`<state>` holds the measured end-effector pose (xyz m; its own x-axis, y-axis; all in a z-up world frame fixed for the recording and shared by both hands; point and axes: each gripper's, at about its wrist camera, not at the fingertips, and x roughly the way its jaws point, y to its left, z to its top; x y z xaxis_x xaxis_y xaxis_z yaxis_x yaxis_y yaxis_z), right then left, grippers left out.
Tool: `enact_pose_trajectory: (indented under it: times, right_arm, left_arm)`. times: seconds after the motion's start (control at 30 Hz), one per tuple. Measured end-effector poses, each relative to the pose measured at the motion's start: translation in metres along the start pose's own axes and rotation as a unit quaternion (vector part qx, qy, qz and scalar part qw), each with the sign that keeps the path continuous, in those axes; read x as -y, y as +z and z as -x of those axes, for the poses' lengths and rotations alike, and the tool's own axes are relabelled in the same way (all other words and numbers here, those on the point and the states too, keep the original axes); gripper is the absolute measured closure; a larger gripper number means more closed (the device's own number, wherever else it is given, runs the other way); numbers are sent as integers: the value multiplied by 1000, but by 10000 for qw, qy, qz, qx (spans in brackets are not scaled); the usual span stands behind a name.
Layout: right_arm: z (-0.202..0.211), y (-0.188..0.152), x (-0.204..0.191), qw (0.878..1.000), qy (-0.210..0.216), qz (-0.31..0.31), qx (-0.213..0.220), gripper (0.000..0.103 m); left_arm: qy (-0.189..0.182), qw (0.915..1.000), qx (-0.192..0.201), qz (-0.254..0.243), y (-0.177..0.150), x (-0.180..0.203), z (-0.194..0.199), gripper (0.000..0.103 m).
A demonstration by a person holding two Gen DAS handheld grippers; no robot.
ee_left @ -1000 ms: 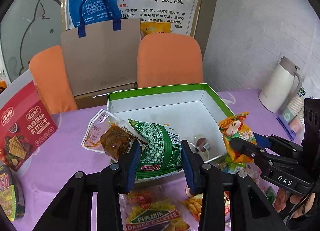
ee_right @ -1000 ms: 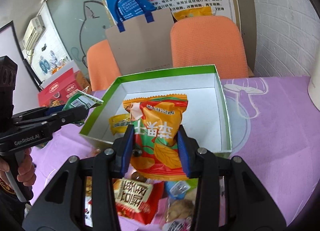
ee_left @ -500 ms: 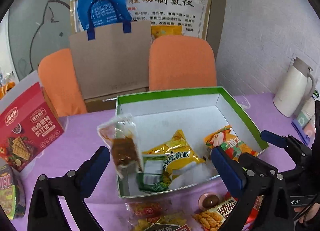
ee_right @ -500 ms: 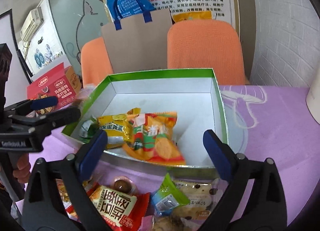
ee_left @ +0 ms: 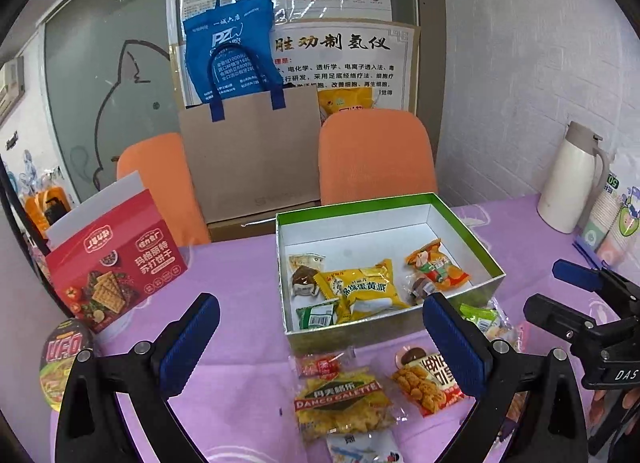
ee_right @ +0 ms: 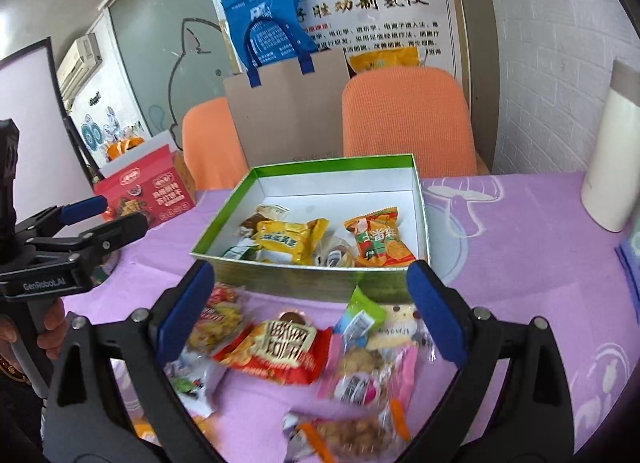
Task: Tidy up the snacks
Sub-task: 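Grasp the clear yellow wrapped cake with the left gripper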
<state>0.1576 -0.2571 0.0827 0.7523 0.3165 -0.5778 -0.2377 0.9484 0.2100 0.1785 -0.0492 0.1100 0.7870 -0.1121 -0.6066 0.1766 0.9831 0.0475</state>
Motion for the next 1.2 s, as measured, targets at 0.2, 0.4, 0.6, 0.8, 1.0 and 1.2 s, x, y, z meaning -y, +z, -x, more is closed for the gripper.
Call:
enact_pose_trajectory:
  times: [0.2,0.4,0.6,0.8,1.0,1.2]
  right_arm:
    - [61,-30,-16,9994,243,-22,257,4]
    - [89,-83,-14,9980,438,-323,318,4]
    - [82,-143,4,9959,315,-846,-55,4]
    - [74,-173,18,9937,13,-1042,-421,12]
    - [73,-166,6,9960,72,-822,-335,16]
    - [66,-163,-9,9970,165,-623,-425,27]
  left_arm:
    - [-73,10000,45,39,-40,-3,56,0]
    - [-286,9990,-108,336,-96,-14,79,0]
    - [-648,9957,-536,396,-155,-12,75,0]
    - [-1003,9918,-758,226,-187,-6,79,0]
    - [-1348,9876,-802,-11,-189,7,74,4]
    - [-1484,9838,-980,-240,-184,23,45,18]
